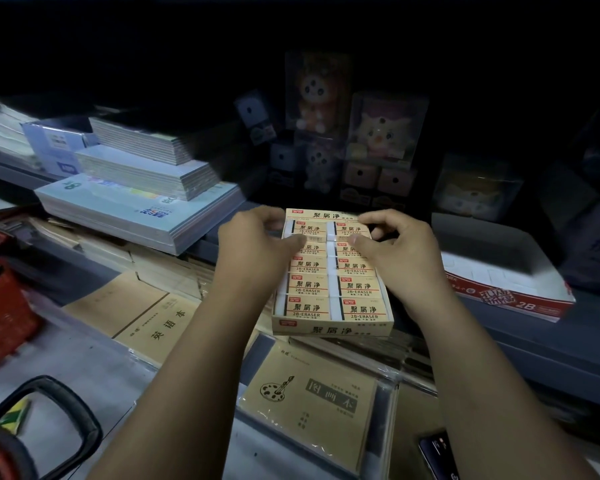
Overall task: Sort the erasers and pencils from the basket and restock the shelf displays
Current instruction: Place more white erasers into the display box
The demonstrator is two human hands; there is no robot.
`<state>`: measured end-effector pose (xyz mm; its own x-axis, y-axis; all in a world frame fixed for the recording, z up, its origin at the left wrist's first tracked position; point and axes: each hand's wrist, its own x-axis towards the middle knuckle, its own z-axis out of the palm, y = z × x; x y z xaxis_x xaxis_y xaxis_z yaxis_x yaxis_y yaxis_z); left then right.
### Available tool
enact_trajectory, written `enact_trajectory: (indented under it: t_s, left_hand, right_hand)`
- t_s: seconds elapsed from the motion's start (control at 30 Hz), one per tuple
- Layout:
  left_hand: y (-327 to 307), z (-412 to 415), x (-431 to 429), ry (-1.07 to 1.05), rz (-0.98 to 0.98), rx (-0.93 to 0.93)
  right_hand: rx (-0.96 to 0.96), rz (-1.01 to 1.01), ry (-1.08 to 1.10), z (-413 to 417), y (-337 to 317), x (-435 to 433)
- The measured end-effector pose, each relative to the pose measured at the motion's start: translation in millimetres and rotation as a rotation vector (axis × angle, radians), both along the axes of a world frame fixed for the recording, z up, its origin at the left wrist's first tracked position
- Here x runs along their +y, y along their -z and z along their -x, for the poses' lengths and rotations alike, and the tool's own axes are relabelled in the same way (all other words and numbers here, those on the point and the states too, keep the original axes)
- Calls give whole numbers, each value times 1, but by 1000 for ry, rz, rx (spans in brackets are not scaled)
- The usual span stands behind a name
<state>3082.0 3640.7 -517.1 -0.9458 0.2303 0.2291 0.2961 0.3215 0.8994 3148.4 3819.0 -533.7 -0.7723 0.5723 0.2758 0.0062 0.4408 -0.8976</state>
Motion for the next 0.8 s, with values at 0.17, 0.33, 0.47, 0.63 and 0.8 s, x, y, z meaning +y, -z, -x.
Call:
enact_trajectory:
  t_s: [0.17,0.33,0.47,0.63,0.8]
  left_hand:
    - [5,8,3,-41,-21,-87]
    - [7,12,2,-3,-46,-113]
    - [7,13,0,29,-58,-123]
    - [6,10,-8,112,-131,-170]
    - [4,0,-12,183,-165,-214]
  right_hand:
    - [-26,106,6,-1,-3,1]
    - [-38,166,0,-2,-5,0]
    - [-47,166,26,0,-5,-1]
    - [-58,129,65,3,-6,-4]
    - [-67,104,109,4,-9,-7]
